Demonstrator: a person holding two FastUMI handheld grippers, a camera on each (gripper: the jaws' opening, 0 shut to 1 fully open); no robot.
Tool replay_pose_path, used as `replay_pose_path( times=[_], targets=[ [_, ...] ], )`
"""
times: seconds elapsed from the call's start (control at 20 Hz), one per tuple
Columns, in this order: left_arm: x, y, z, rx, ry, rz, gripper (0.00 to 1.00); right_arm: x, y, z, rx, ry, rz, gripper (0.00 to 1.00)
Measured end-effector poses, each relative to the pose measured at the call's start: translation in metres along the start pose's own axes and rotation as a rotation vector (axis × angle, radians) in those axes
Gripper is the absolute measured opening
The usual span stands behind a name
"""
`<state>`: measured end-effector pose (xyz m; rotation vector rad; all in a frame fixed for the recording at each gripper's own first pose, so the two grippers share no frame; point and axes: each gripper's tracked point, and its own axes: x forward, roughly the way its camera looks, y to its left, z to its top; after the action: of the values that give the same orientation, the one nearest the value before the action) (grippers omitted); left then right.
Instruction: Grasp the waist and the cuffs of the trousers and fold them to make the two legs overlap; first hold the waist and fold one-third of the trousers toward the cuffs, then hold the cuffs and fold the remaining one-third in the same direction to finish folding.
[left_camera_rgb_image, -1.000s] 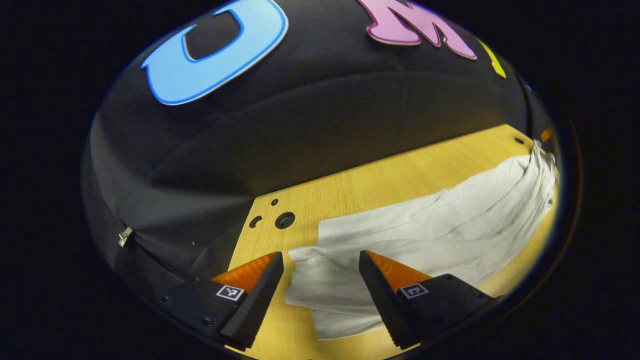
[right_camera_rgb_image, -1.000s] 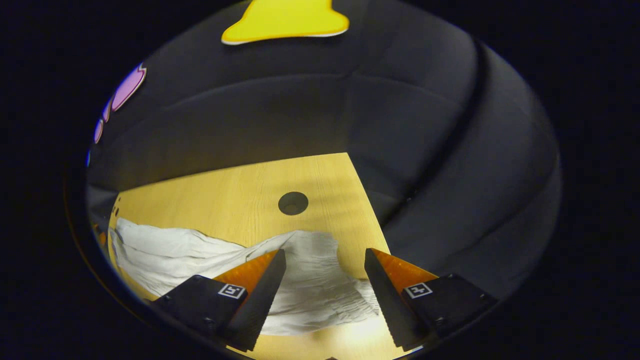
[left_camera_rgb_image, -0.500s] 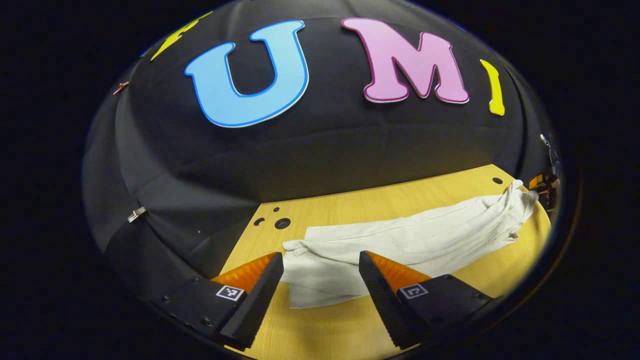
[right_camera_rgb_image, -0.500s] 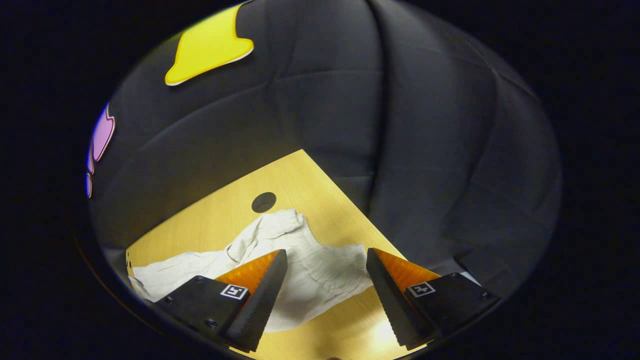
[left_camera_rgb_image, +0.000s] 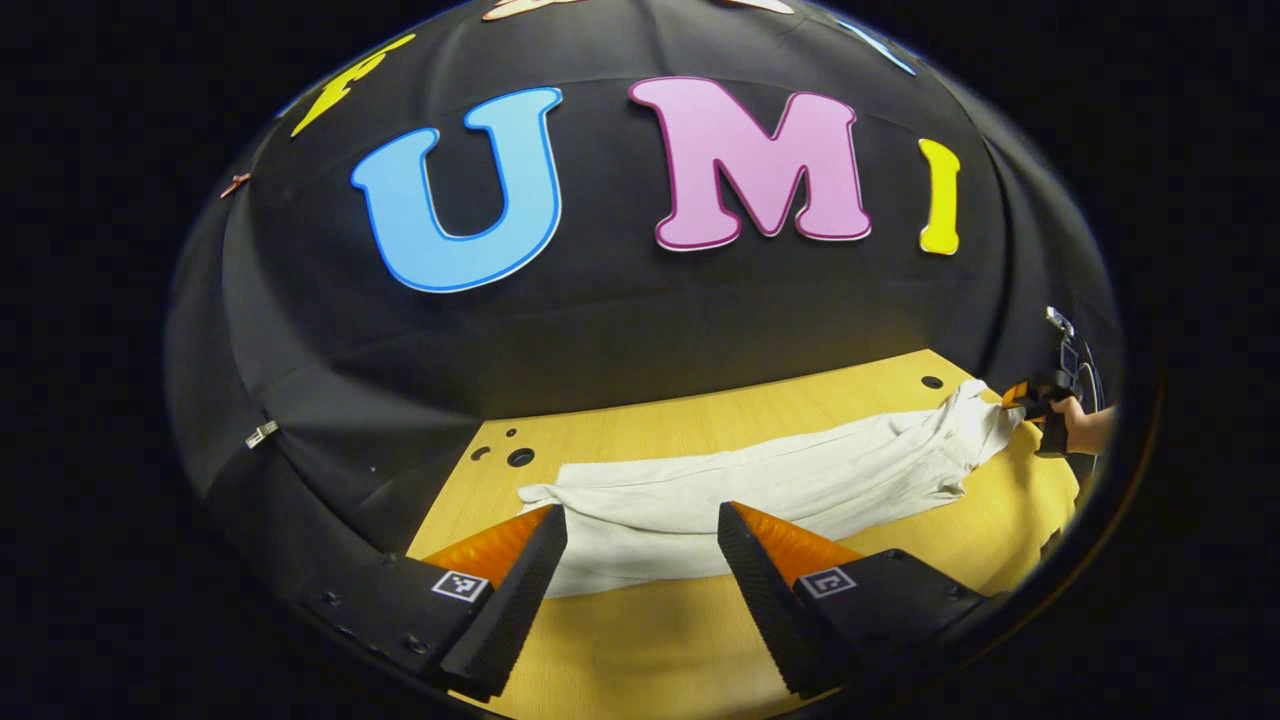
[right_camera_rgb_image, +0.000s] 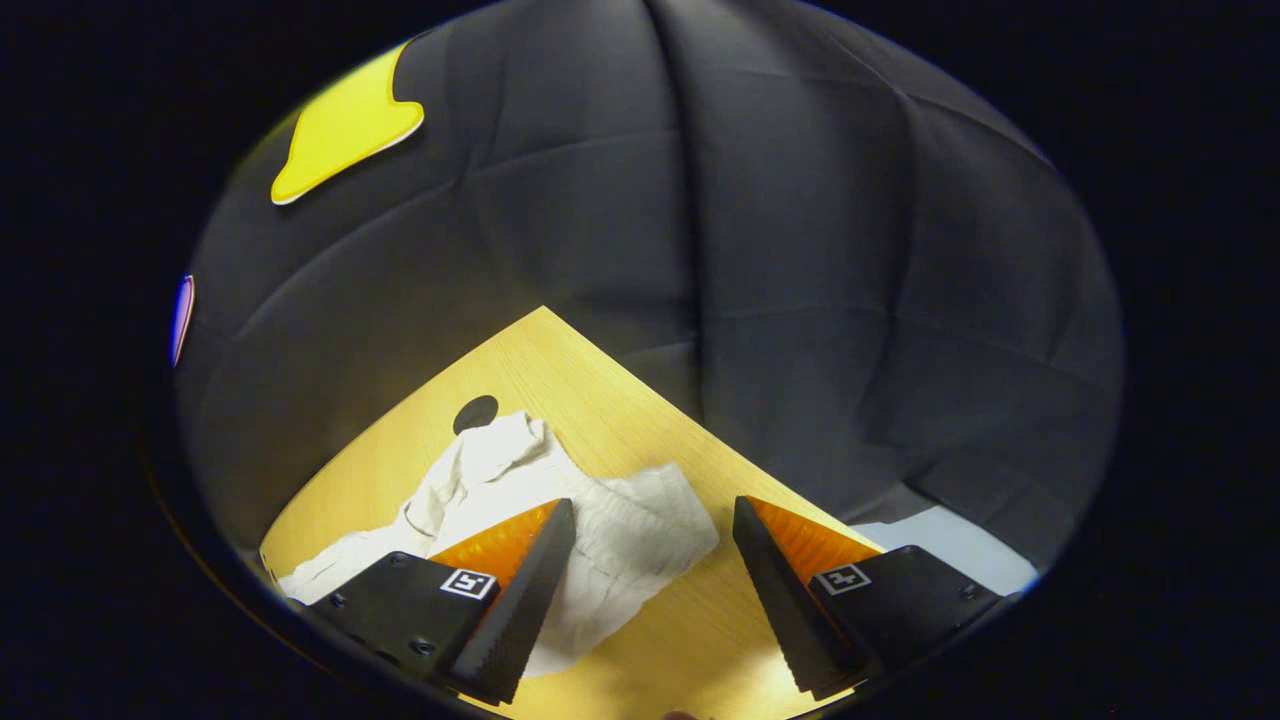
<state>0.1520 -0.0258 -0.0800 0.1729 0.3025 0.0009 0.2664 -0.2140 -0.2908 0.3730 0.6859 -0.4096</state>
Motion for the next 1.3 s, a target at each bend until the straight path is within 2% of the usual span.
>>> replay_pose_path(
  times=[0.15, 0.4, 0.45, 0.5, 0.55, 0.6, 0.65, 0.7, 0.75, 0.95, 1.05, 1.3],
  targets=[
    [-0.001, -0.009, 0.007, 0.015, -0.014, -0.004, 0.97, 0.007, -0.003, -0.004, -0.035, -0.012, -0.015, 1.0],
    [-0.002, -0.02, 0.005, -0.113, -0.002, -0.014, 0.97, 0.005, 0.002, -0.009, -0.085, -0.028, -0.016, 0.96],
    [-0.002, -0.02, 0.002, -0.127, 0.004, -0.015, 0.97, 0.006, 0.004, -0.01, -0.076, -0.024, -0.018, 0.78],
    [-0.001, -0.022, 0.0, -0.14, 0.011, -0.017, 0.98, 0.008, 0.005, -0.01, -0.073, -0.023, -0.022, 0.7],
    [-0.001, -0.023, -0.002, -0.15, 0.018, -0.02, 0.98, 0.007, 0.009, -0.013, -0.064, -0.007, -0.006, 0.65],
    [-0.002, -0.025, -0.006, -0.159, 0.026, -0.022, 0.98, 0.006, 0.01, -0.012, -0.062, -0.01, -0.011, 0.55],
    [-0.002, -0.025, -0.008, -0.166, 0.033, -0.023, 0.98, 0.008, 0.015, -0.016, -0.055, 0.009, 0.003, 0.53],
    [-0.003, -0.024, -0.011, -0.171, 0.039, -0.019, 0.98, 0.006, 0.016, -0.016, -0.056, 0.005, -0.007, 0.36],
    [-0.002, -0.023, -0.015, -0.176, 0.047, -0.014, 0.98, 0.007, 0.017, -0.017, -0.064, 0.003, -0.006, 0.35],
    [-0.018, -0.009, -0.029, -0.193, 0.071, 0.011, 0.98, -0.002, 0.022, -0.017, -0.167, -0.034, 0.001, 0.15],
    [-0.02, -0.008, -0.032, -0.202, 0.08, 0.014, 0.98, -0.007, 0.028, -0.015, -0.171, -0.043, 0.028, 0.11],
    [-0.031, 0.004, -0.042, -0.204, 0.093, 0.044, 0.98, -0.035, 0.053, 0.017, -0.138, -0.112, 0.143, 0.11]
  ],
)
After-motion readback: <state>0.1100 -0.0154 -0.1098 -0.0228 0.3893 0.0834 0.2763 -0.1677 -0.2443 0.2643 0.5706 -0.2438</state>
